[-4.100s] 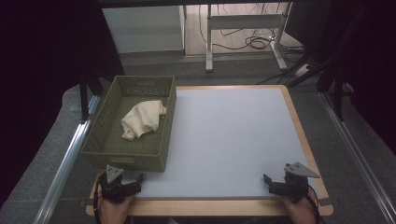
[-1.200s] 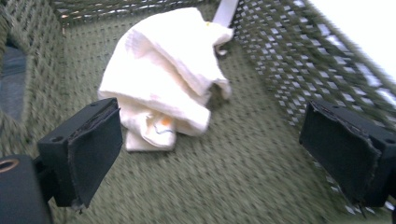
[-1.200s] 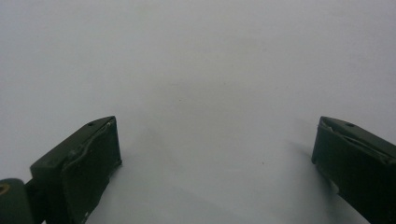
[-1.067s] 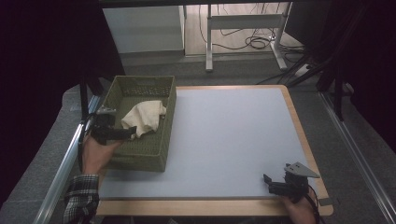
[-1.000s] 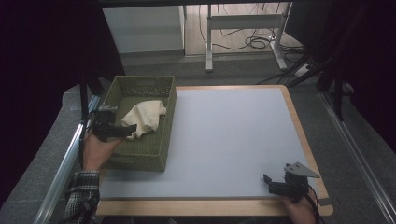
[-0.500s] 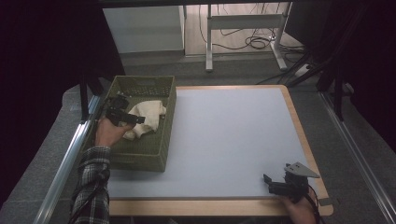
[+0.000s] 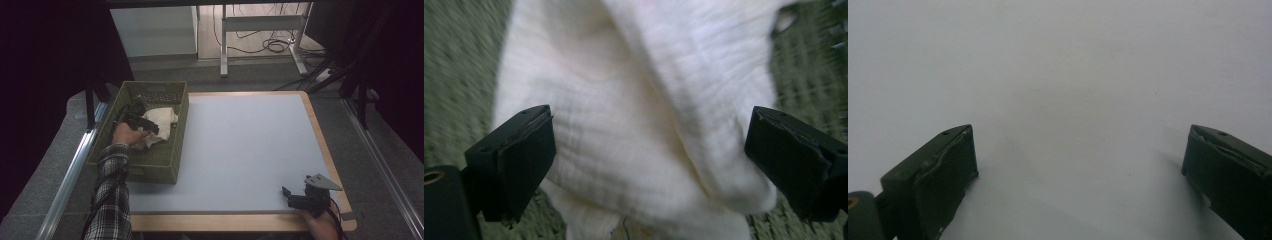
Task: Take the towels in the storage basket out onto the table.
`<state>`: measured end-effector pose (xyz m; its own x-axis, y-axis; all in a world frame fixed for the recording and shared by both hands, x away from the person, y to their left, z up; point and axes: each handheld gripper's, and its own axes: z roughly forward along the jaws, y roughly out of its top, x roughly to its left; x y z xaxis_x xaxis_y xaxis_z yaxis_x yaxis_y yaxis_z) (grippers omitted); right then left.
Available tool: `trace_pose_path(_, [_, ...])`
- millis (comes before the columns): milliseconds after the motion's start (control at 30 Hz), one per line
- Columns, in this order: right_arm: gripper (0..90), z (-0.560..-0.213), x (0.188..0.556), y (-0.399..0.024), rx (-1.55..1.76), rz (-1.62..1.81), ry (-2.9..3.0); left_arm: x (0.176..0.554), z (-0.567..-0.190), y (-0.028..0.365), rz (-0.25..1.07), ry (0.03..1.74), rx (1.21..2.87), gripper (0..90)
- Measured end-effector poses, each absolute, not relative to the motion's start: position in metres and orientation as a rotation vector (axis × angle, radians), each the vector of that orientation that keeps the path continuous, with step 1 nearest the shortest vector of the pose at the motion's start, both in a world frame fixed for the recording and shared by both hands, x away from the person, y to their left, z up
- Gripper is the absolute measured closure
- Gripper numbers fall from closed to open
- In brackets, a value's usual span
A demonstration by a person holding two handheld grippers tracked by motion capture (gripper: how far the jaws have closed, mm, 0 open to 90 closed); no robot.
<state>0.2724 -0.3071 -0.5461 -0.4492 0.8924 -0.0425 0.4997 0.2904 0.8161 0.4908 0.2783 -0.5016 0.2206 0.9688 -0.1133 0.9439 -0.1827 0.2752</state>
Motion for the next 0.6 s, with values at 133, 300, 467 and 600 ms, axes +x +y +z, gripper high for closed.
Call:
trace_pose_path(133, [1.0,-0.546,0.272,-0.307,1.24,1.036,2.064,0.494,-0.507,0.274,0.098,1.835,2.298,15.2])
trace_pose_path(300, [1.0,-0.546,0.272,-0.307,1.24,1.036,2.065,0.494,-0.502,0.274,0.101,1.838,2.309,50.5])
trace_pose_path(467, [1.0,-0.546,0.272,-0.307,1.24,1.035,2.065,0.491,-0.497,0.273,0.118,1.8,2.311,78.9])
trace_pose_path(600, [1.0,-0.546,0.272,-0.307,1.24,1.035,2.065,0.488,-0.489,0.276,0.165,1.782,2.277,80.3])
